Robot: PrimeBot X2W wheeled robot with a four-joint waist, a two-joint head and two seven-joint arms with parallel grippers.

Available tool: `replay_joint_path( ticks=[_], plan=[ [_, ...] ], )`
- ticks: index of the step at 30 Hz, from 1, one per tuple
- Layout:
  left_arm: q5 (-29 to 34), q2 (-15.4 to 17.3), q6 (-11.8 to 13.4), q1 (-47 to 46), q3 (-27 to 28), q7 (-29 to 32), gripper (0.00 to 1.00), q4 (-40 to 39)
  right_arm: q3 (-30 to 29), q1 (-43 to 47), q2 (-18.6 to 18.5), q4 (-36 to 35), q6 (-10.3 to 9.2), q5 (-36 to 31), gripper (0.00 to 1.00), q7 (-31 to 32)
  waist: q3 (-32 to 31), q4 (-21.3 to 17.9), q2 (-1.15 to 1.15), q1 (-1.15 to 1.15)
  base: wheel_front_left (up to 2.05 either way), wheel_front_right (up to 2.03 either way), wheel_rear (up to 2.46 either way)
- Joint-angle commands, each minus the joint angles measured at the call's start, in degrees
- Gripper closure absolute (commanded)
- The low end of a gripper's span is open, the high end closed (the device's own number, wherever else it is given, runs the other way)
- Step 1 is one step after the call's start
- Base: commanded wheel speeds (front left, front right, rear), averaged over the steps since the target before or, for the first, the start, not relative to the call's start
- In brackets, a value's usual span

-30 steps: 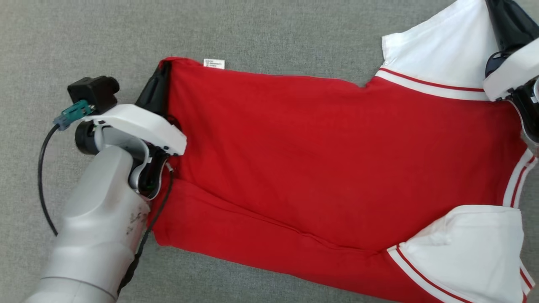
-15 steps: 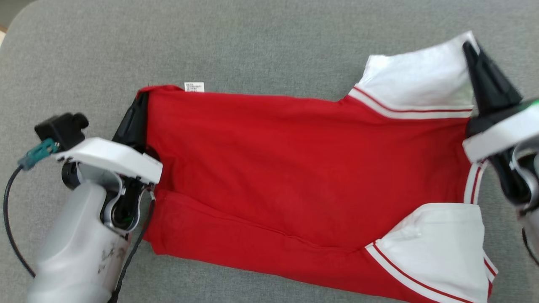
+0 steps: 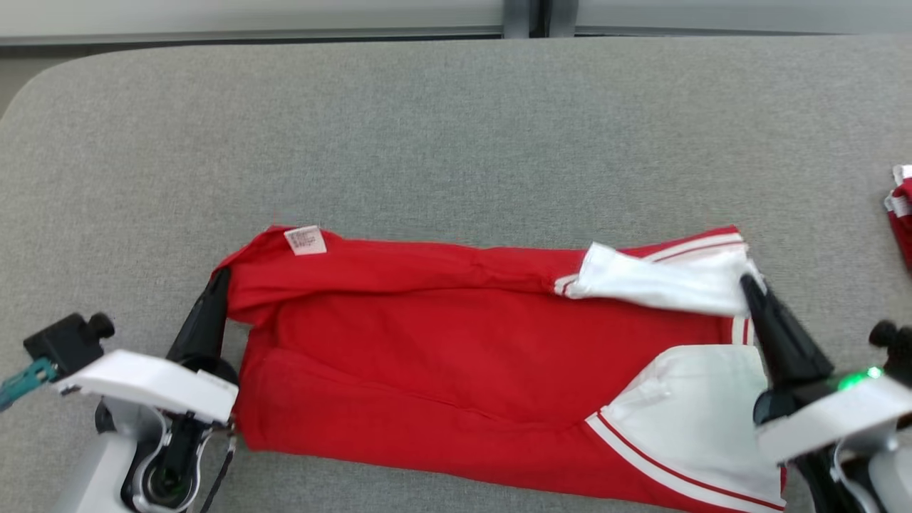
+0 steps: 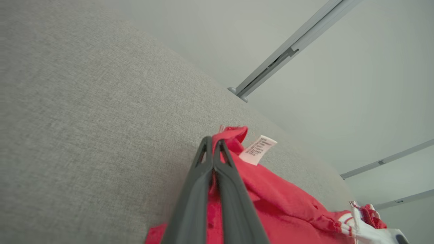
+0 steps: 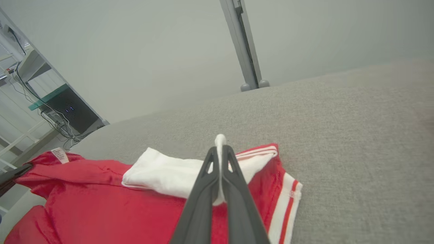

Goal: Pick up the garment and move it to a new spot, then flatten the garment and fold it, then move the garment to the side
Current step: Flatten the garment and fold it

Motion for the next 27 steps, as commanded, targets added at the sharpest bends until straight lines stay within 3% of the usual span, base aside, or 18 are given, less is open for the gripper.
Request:
replay_joint_path(
  ticks=[1,15,16,17,18,27],
  plan=[
    [-0.99,0.96,1.01,2.24,0.73,0.76,1.0,-2.08,-0.8,2.64,0.95,-1.66,0.0,0.28,1.0,0.89,-0.81,-0.63,0.0,0.0,0.0,0.0,0.0],
    [-4.94,2.51,6.42,14.26,1.95,4.11,1.0,-11.54,-7.46,16.04,7.86,-5.55,0.0,-0.38,1.0,4.95,-3.1,-1.84,0.0,0.0,0.0,0.0,0.0],
    [-4.43,2.57,6.93,14.68,1.73,3.9,1.0,-11.35,-7.8,16.52,8.32,-4.87,0.0,-0.52,0.73,5.53,-3.14,-1.8,0.0,0.0,0.0,0.0,0.0],
    [-3.92,2.44,7.53,14.97,1.47,3.71,0.68,-10.91,-8.09,16.98,8.55,-4.15,0.0,-1.02,0.3,6.15,-3.18,-1.72,0.0,0.0,0.0,0.0,0.0],
    [-2.56,2.5,8.17,14.94,1.4,2.71,0.0,-10.4,-8.29,17.14,8.96,-3.84,0.0,-1.64,0.0,6.36,-3.24,-1.64,0.0,0.0,0.0,0.0,0.0],
    [13.27,1.11,15.41,13.85,-0.59,-9.7,0.0,-8.68,-12.14,15.14,12.4,-8.27,0.0,-12.95,0.0,-0.39,-4.09,-2.42,0.0,0.0,0.0,0.0,0.0]
  ],
)
